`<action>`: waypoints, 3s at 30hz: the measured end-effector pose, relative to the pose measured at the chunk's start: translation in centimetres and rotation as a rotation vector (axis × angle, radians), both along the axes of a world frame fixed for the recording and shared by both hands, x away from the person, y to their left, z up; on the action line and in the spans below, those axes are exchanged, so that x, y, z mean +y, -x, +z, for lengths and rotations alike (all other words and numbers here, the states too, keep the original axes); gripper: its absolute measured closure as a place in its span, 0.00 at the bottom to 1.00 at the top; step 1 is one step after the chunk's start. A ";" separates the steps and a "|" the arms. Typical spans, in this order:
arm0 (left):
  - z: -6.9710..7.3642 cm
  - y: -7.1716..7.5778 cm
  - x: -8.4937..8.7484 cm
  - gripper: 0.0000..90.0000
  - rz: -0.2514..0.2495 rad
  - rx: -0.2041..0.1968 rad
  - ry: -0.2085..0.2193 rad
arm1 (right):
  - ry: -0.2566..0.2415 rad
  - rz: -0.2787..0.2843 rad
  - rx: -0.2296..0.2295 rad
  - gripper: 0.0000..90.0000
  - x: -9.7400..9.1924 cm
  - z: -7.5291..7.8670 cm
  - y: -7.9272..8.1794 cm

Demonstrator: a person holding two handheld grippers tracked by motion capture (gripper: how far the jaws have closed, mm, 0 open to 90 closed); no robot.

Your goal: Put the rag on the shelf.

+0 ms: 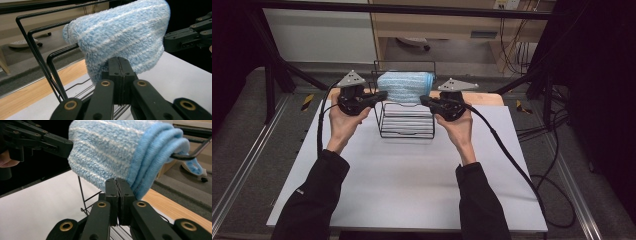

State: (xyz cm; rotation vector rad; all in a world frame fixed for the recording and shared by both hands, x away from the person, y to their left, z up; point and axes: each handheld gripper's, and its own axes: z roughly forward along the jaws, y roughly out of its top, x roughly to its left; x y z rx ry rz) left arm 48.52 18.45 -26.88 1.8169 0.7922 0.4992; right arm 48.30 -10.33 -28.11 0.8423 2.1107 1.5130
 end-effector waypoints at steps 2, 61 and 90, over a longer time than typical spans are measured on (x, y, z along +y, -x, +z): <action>-0.2 -0.3 -0.1 1.00 0.012 0.001 -0.001 | 0.001 -0.009 0.000 0.98 0.0 -0.3 -0.2; -1.1 5.8 4.2 0.26 0.057 0.037 -0.073 | -0.018 -0.050 -0.004 0.13 -4.9 1.7 4.7; -12.2 9.9 7.9 0.13 0.097 0.152 -0.045 | 0.031 -0.064 0.146 0.01 -11.2 -8.1 9.0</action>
